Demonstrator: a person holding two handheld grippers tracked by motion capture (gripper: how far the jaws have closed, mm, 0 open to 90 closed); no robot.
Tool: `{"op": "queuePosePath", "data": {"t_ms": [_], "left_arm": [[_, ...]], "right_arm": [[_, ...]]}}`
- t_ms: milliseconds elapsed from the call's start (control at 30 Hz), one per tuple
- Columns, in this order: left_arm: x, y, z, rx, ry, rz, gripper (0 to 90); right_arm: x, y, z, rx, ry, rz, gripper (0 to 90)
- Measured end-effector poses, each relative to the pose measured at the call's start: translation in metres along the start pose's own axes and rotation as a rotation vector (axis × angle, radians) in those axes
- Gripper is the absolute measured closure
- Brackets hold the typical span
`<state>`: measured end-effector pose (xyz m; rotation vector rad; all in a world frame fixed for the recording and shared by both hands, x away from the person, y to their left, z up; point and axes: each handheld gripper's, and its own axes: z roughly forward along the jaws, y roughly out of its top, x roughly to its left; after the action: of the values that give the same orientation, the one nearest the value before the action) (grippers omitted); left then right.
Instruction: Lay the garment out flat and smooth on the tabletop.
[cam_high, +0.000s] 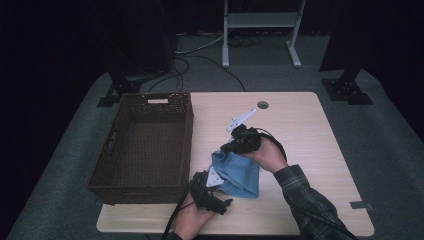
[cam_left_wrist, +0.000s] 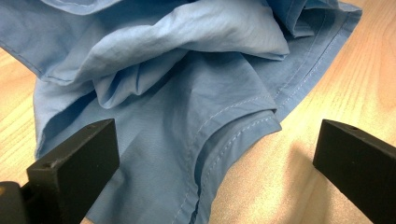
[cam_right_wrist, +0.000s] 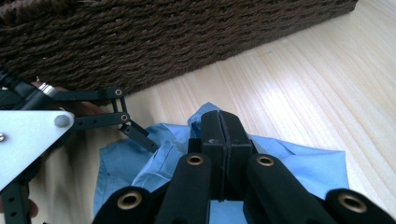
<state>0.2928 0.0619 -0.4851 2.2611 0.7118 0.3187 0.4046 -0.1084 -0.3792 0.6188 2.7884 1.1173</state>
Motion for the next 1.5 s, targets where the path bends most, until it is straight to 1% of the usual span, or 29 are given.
{"op": "queuePosePath", "data": {"t_ms": [100,400,567,700,833,1133,1333,1500], "left_arm": [[0.0,0.0,0.0,0.0,0.0,0.0,0.0],[0.0,0.0,0.0,-0.001,0.0,-0.002,0.0],[0.0,0.0,0.0,-0.001,0.0,-0.001,0.0],[0.0,0.0,0.0,-0.001,0.0,-0.002,0.0],[0.0,0.0,0.0,-0.001,-0.002,-0.004,0.0],[0.0,0.0,0.0,0.0,-0.002,-0.003,0.0],[0.0,0.0,0.0,0.0,-0.001,-0.002,0.0],[0.0,0.0,0.0,0.002,0.0,0.0,0.0]], "right_arm": [[0.001,-0.001,-0.004,0.005,-0.006,-0.005,90.0],[0.0,-0.008,-0.018,-0.002,-0.026,0.015,90.0],[-0.002,-0.011,-0.025,-0.017,-0.033,0.032,90.0],[-0.001,-0.015,-0.032,-0.028,-0.037,0.031,90.0],[-0.001,-0.02,-0.037,-0.035,-0.046,0.035,90.0],[-0.004,-0.031,-0.052,-0.059,-0.066,0.048,90.0],[-0.004,-0.042,-0.062,-0.076,-0.079,0.058,90.0],[-0.005,-0.053,-0.066,-0.071,-0.091,0.071,90.0]]}}
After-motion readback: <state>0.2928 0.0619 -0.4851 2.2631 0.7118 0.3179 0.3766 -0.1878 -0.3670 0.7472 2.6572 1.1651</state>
